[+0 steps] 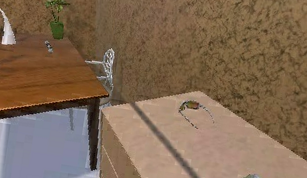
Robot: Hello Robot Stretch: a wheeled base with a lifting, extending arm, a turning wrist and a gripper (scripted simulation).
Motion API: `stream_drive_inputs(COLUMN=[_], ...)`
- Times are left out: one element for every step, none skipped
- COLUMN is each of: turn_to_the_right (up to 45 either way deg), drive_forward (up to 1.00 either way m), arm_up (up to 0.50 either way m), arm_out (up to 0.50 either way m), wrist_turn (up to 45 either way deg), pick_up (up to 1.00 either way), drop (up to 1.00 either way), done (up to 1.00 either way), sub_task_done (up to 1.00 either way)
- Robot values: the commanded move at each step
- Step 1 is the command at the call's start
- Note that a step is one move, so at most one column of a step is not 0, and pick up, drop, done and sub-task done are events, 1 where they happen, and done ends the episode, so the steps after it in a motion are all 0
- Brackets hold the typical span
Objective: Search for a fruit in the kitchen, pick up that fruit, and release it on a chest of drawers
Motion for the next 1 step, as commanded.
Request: stream_drive_inputs(turn_to_the_right=[0.0], drive_forward=[0.00], arm_up=[0.00], arm_out=[-0.10], wrist_turn=[0.0], pick_up=[0.00], drop=[0.00], done=[0.00], sub_task_done=[0.00])
